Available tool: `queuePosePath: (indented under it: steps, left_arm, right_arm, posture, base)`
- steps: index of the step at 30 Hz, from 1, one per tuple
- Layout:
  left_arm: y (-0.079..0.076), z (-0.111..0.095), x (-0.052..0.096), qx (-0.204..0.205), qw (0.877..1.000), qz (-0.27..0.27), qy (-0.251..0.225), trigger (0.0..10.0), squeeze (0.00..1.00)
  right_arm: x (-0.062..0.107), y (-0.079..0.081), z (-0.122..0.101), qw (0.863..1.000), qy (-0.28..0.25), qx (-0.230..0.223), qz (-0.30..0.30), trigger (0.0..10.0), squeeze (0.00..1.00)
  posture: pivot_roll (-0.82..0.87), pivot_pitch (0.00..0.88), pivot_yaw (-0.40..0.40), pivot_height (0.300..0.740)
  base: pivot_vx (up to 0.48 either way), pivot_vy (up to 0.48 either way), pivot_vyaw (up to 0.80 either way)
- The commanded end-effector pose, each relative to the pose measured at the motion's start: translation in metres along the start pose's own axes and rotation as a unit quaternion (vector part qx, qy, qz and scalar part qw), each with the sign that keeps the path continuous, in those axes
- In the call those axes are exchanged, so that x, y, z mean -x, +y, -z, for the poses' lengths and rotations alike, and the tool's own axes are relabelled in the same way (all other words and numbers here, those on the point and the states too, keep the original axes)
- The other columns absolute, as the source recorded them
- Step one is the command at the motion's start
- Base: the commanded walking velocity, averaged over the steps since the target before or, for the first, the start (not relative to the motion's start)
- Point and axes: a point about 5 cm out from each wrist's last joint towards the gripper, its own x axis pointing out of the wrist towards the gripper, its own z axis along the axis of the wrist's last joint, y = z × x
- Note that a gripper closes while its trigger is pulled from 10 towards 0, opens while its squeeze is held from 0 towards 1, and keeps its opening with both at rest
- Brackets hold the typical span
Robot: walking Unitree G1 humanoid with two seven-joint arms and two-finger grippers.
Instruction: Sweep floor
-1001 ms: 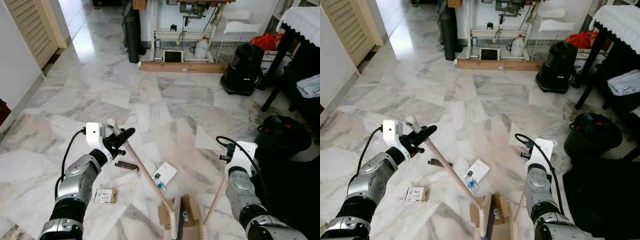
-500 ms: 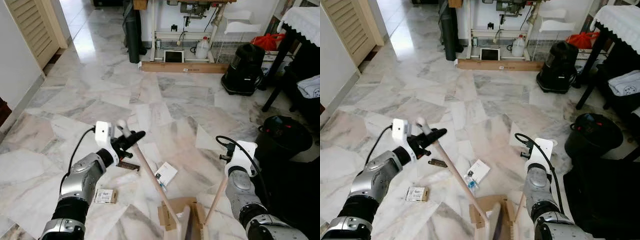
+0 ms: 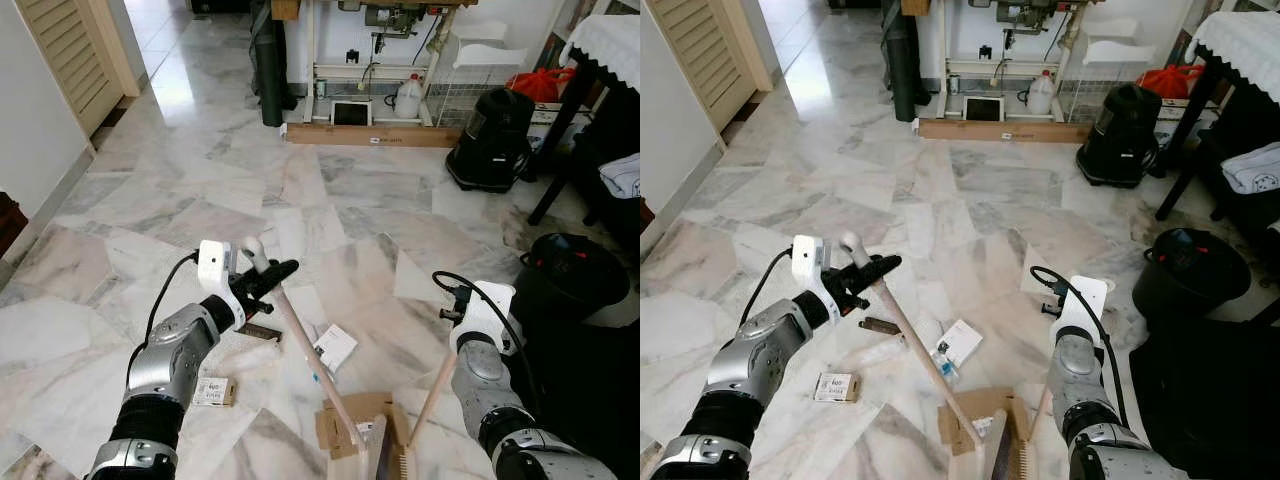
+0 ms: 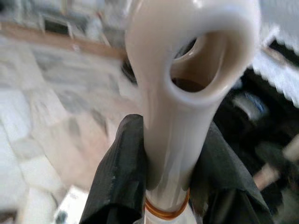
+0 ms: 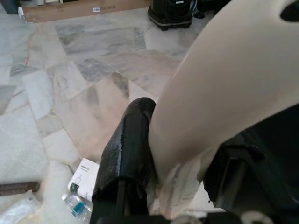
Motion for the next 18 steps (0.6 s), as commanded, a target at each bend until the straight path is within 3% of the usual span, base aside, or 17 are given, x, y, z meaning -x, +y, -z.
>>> queuePosePath:
  steps: [1, 13, 18]
  left_arm:
    - [-0.005, -0.026, 0.0, -0.011, 0.998, 0.004, -0.065, 10.0, 0.0]
    - [-0.022, -0.068, -0.004, -0.035, 0.99, 0.021, -0.139, 10.0, 0.0]
    - [-0.021, -0.08, -0.004, -0.055, 0.983, -0.01, -0.173, 10.0, 0.0]
  right_arm:
    - [-0.003, 0.004, -0.011, 1.0, -0.024, -0.012, -0.005, 10.0, 0.0]
    - [-0.004, -0.001, -0.015, 0.999, -0.039, -0.008, -0.01, 10.0, 0.0]
    - [-0.004, -0.001, -0.024, 0.997, -0.067, -0.009, -0.025, 10.0, 0.0]
  posture:
    - [0.02, 0.0, 0.002, 0.74]
    - [0.04, 0.0, -0.018, 0.74]
    - [0.03, 0.0, -0.022, 0.74]
  base:
    - [0.0, 0.0, 0.0]
    - [0.0, 0.0, 0.0]
    - [0.0, 0.0, 0.0]
